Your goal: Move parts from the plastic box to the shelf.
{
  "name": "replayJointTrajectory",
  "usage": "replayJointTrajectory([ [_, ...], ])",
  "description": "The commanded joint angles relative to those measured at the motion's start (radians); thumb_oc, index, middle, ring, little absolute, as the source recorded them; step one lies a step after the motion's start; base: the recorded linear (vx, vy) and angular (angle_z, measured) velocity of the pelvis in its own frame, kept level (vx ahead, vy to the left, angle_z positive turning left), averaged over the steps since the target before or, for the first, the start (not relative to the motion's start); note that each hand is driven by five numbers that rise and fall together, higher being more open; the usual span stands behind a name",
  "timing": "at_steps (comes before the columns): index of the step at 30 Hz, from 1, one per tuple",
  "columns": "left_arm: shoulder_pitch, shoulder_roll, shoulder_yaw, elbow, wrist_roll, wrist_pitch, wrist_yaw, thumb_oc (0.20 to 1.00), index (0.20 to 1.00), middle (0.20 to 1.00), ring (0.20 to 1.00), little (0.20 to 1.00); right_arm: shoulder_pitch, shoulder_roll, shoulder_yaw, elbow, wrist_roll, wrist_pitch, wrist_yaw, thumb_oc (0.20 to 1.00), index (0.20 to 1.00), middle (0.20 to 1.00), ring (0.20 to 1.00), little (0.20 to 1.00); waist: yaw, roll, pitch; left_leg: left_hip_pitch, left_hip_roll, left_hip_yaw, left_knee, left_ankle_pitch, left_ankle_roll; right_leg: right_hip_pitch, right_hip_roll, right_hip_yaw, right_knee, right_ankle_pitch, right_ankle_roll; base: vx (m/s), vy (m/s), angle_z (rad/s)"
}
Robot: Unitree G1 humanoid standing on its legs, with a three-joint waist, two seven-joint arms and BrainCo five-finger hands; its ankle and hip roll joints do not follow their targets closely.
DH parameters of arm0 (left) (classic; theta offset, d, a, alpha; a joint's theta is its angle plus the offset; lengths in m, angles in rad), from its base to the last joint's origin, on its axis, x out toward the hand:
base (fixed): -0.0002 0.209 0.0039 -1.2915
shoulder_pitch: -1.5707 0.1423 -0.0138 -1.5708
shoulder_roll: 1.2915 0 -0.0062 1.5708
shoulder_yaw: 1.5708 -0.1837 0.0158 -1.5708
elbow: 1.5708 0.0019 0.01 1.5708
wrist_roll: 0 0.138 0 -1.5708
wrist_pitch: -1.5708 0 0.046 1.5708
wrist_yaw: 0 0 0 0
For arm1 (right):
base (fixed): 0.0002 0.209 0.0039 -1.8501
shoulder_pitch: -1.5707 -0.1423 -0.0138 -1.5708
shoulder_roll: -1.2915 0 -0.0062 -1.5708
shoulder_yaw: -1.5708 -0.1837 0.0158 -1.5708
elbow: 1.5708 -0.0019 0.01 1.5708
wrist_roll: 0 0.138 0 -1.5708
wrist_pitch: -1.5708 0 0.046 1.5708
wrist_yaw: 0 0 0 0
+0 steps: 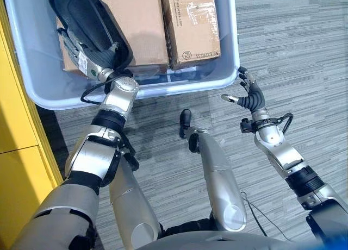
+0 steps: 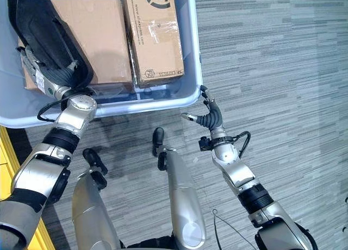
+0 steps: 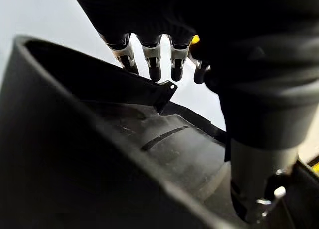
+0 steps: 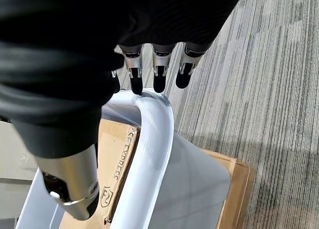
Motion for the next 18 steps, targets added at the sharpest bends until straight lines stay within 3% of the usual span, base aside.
replayJointTrajectory([
  [1, 0.035, 0.035, -0.016, -0.014, 0.032, -0.091, 0.175, 1.0, 1.0, 1.0, 1.0, 1.0, -0.002, 0.018, -0.03, -0.058, -0.024, -0.038, -0.033, 1.0, 1.0, 1.0, 1.0, 1.0, 0.01, -0.083, -0.002, -0.105, -0.015, -0.034, 0.116, -0.04, -0.002, 0.061, -0.035, -0.01, -0.056, 0.002, 0.114, 0.01, -0.066, 0.08],
  [6, 0.063, 0.036, 0.012, -0.055, 0.113, -0.17, 0.306, 1.0, 1.0, 1.0, 1.0, 1.0, 0.03, 0.02, -0.028, -0.069, -0.023, -0.067, -0.045, 1.0, 1.0, 1.0, 1.0, 1.0, 0.02, -0.093, -0.002, -0.106, -0.017, -0.042, 0.109, -0.04, -0.003, 0.07, -0.031, -0.018, -0.064, 0.004, 0.115, 0.01, -0.05, 0.04],
  [11, 0.077, 0.04, 0.003, -0.068, 0.204, -0.132, 0.234, 1.0, 1.0, 1.0, 1.0, 1.0, 0.045, 0.024, -0.02, -0.067, -0.014, -0.081, -0.051, 1.0, 1.0, 1.0, 1.0, 1.0, 0.026, -0.102, -0.002, -0.113, -0.014, -0.049, 0.115, -0.043, 0.001, 0.068, -0.032, -0.027, -0.055, 0.003, 0.116, 0.01, -0.037, 0.06],
  [18, 0.063, 0.056, -0.031, -0.067, 0.259, -0.138, 0.161, 1.0, 1.0, 1.0, 1.0, 1.0, 0.046, 0.016, -0.014, -0.059, -0.005, -0.079, -0.057, 1.0, 1.0, 1.0, 1.0, 1.0, 0.023, -0.099, -0.002, -0.112, -0.015, -0.046, 0.117, -0.045, 0.005, 0.066, -0.03, -0.025, -0.051, 0.001, 0.112, 0.0, 0.0, 0.0],
])
